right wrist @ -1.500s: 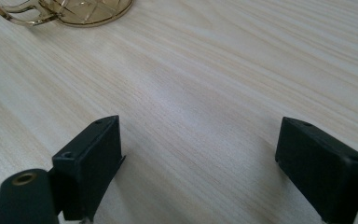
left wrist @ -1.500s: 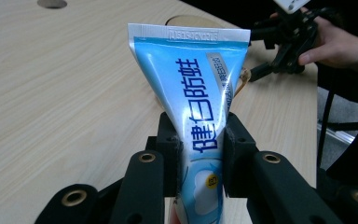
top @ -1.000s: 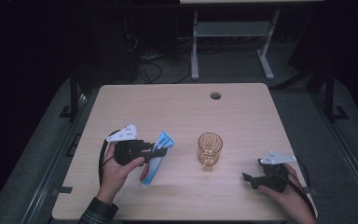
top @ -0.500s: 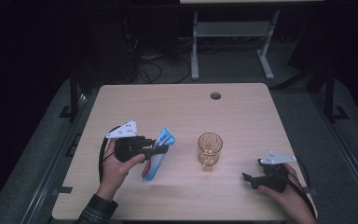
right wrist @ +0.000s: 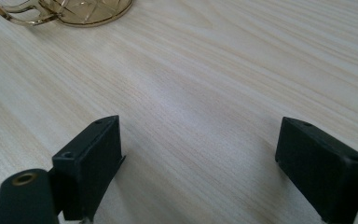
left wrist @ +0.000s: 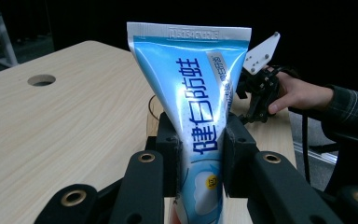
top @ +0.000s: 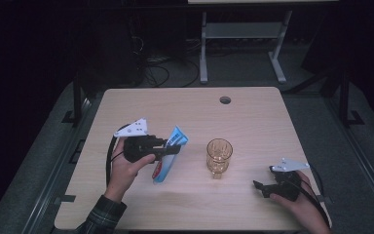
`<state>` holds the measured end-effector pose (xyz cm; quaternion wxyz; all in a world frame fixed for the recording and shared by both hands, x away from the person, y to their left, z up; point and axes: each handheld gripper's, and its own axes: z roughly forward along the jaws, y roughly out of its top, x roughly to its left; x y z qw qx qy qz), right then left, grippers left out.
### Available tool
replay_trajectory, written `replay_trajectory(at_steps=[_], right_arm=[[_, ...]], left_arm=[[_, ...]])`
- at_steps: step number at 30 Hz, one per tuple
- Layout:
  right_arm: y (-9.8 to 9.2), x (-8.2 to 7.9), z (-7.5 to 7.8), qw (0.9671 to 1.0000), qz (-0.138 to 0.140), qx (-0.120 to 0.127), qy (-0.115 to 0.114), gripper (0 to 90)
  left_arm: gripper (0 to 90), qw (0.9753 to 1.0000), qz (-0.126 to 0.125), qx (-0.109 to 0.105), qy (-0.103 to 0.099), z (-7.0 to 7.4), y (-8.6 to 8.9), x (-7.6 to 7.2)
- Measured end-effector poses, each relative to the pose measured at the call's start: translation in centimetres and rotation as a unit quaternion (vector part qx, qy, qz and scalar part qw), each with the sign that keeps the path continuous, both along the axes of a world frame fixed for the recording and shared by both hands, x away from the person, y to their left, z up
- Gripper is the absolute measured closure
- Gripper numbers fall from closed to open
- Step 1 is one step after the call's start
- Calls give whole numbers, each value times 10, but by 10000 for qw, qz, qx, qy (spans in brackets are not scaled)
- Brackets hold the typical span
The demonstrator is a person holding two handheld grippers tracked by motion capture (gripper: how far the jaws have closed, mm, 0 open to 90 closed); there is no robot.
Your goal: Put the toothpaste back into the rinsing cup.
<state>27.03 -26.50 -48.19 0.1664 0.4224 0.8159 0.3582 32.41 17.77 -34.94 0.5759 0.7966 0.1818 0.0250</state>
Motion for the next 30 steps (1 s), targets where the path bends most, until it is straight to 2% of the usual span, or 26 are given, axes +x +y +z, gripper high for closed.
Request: replay_trajectory(at_steps=[30], right_arm=[[0,0,0,10000,-9,0,-7,135]], left_arm=[[723,9991,-291,-181,-251,29,-35,25]])
